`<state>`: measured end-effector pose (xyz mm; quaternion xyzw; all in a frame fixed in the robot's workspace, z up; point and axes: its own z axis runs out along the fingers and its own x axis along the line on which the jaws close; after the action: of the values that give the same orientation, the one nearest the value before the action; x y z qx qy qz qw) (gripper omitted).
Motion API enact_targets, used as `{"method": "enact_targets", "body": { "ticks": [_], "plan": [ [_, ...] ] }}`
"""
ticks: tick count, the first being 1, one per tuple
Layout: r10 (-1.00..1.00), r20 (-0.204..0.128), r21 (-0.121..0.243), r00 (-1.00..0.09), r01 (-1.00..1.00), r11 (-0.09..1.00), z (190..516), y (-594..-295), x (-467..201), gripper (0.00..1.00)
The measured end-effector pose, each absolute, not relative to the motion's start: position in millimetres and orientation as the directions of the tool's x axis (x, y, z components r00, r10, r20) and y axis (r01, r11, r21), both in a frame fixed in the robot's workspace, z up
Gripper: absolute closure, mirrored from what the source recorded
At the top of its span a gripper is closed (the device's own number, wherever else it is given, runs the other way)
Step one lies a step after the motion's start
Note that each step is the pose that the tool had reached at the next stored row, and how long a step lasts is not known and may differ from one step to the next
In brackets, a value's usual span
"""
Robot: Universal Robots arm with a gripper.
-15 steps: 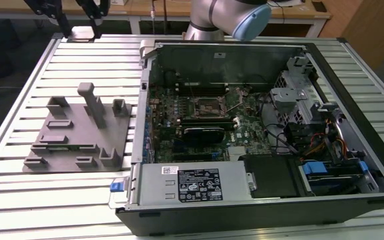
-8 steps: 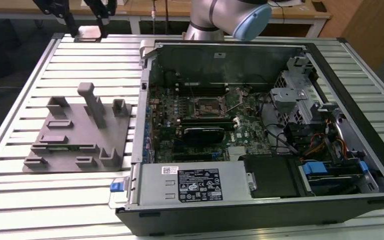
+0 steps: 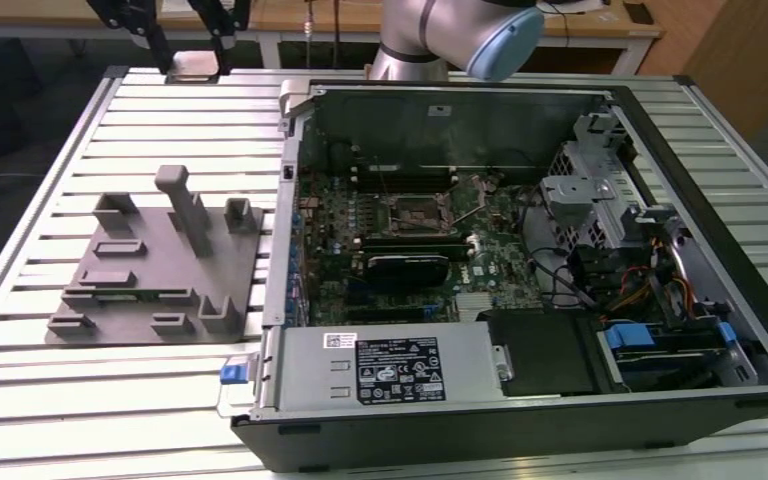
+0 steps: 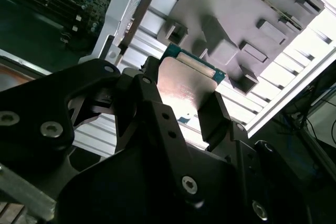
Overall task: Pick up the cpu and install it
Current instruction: 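Pick up the cpu and move it towards the insertion slot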
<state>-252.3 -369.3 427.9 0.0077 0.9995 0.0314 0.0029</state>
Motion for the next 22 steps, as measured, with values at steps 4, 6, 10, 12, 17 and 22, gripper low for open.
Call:
{"method": "enact_targets", "body": {
  "ticks": [4, 6, 10, 12, 17, 22],
  "plan": [
    [0.016, -0.005, 0.062, -1.0, 0.015, 0.998, 427, -369, -246, 0.46],
    [0.016, -0.005, 0.062, -1.0, 0.015, 0.998, 426, -368, -243, 0.46],
    [0.016, -0.005, 0.062, -1.0, 0.015, 0.998, 424, -368, -237, 0.46],
    [0.016, -0.004, 0.062, -1.0, 0.015, 0.998, 423, -368, -234, 0.46],
    [0.016, -0.002, 0.061, -1.0, 0.015, 0.998, 417, -367, -223, 0.46],
    [0.016, 0.0, 0.061, -1.0, 0.016, 0.998, 413, -366, -216, 0.46]
  ]
}}
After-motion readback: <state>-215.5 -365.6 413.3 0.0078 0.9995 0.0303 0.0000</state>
